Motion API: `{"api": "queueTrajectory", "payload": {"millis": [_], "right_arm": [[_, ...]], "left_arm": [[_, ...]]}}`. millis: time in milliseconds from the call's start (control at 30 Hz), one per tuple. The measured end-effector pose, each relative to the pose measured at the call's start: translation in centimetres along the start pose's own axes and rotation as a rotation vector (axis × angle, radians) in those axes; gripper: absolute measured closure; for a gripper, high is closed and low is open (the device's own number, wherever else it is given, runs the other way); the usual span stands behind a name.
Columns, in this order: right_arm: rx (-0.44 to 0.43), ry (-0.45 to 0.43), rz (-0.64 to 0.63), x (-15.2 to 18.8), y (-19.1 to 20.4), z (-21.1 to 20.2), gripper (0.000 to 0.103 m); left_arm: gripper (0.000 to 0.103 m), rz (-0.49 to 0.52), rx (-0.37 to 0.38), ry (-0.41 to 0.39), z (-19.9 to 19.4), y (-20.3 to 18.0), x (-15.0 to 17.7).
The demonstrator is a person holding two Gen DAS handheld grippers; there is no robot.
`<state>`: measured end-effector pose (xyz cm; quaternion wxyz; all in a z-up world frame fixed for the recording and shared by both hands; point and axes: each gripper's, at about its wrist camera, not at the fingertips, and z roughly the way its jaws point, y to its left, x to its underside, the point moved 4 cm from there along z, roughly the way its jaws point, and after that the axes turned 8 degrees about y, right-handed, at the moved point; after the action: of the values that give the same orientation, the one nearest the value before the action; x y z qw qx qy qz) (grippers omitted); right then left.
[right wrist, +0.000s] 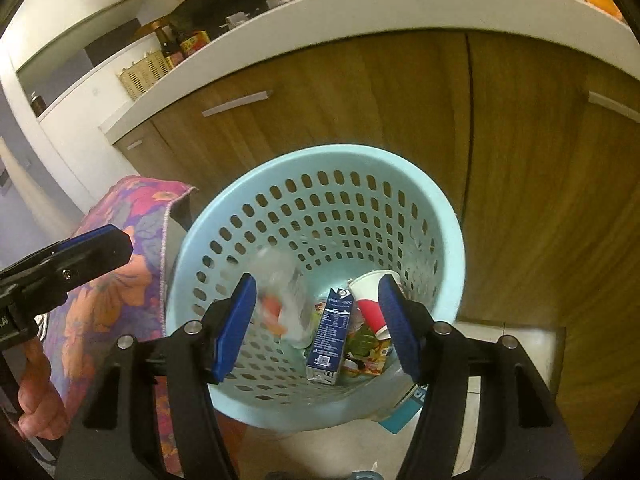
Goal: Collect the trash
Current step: 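Carry the cup and bottle over the blue basket and open both tools, then grasp the orange peel with the right tool while the left tool grasps the white patterned paper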
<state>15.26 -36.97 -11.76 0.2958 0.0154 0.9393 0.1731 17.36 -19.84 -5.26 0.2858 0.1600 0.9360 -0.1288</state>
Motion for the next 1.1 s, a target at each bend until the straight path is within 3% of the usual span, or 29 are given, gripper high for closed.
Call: {"api": "queueTrajectory", "payload": {"millis": [167, 433, 567, 667, 967, 1100], "right_arm": [[-0.015, -0.024, -0.047, -0.2, 2.3, -1.1, 0.043], [-0.042, -0.041, -0.141, -0.3, 7.5, -2.2, 0.043], [-0.069, -0.038, -0.210, -0.2, 11.3, -2.1, 0.043], [-0.093, -0.035, -0.284, -0.2, 15.2, -1.9, 0.043], [-0.195, -0.005, -0.447, -0.3, 26.4, 0.9, 0.043], [-0.190, 0.009, -0.507, -0.1, 31.0, 2.1, 0.043]], "left_arm": [[0.035, -0.025, 0.037, -0.067, -2.8, 0.6, 0.7], [0.026, -0.065, -0.013, -0.172, -8.0, 3.0, 2.4], [0.026, -0.128, -0.080, -0.231, -10.8, 5.5, 4.1], [0.026, -0.201, -0.175, -0.287, -13.5, 8.4, 6.7], [0.025, -0.497, -0.444, -0.313, -19.6, 18.3, 14.6], [0.024, -0.601, -0.490, -0.326, -21.7, 21.5, 17.6]]}}
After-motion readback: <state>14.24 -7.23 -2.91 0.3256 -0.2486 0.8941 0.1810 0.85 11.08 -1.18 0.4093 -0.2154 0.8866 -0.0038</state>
